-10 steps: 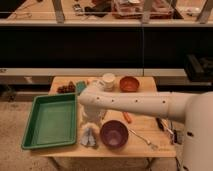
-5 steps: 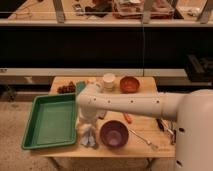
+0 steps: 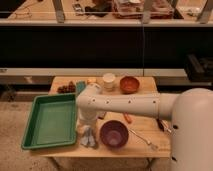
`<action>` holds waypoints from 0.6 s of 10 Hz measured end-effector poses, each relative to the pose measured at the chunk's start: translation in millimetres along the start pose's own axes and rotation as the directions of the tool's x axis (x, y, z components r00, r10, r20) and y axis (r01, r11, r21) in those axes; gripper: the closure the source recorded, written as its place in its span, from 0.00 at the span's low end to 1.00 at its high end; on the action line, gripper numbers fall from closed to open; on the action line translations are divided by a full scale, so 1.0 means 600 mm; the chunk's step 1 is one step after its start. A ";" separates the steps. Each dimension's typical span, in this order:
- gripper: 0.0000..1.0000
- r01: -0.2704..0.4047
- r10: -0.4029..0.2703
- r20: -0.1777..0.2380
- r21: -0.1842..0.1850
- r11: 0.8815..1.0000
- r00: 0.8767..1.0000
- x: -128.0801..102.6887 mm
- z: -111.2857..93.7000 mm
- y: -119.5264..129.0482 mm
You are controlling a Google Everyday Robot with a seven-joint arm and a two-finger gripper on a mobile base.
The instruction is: Place towel in paper cup
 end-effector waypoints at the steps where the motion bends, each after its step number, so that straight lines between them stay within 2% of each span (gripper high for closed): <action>1: 0.35 -0.016 0.016 0.008 0.008 1.000 1.000 0.002 0.003 0.007; 3: 0.35 -0.033 0.033 0.017 0.021 0.999 0.999 0.005 0.004 0.016; 6: 0.35 -0.035 0.035 0.030 0.020 0.999 0.999 0.006 0.012 0.016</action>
